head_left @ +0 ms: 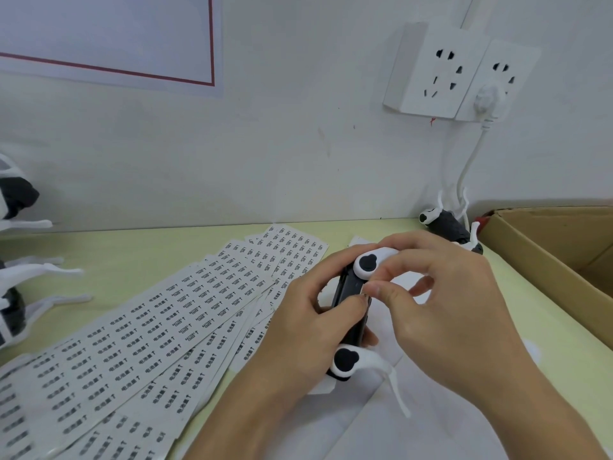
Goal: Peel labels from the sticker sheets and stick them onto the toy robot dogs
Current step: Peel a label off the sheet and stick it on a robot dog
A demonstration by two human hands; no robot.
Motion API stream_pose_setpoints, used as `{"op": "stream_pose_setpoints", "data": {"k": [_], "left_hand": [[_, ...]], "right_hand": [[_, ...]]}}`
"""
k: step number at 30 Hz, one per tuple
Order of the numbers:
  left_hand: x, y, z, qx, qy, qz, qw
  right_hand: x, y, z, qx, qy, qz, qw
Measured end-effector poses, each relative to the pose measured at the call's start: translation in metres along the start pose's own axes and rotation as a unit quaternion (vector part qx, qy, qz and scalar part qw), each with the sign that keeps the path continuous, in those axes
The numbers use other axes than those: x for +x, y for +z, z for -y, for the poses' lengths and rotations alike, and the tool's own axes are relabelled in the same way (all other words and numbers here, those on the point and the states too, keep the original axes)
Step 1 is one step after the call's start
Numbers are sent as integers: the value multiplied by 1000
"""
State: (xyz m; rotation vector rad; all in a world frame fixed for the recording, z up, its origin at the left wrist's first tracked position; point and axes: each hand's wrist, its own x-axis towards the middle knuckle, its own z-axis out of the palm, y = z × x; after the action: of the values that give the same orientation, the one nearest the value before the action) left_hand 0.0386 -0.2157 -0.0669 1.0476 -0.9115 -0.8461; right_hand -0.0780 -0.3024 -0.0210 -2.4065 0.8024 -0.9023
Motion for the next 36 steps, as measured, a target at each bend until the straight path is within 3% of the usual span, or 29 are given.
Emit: {"op": "stream_pose_setpoints", "data": {"k": [12, 36], "left_hand": [[1, 0, 1, -13, 12, 0, 1000], [1, -1, 6, 23, 5, -4, 1000]], "right_hand": [[0, 5, 5, -30, 12, -28, 999], [3, 3, 26, -97, 147, 7, 984]]}}
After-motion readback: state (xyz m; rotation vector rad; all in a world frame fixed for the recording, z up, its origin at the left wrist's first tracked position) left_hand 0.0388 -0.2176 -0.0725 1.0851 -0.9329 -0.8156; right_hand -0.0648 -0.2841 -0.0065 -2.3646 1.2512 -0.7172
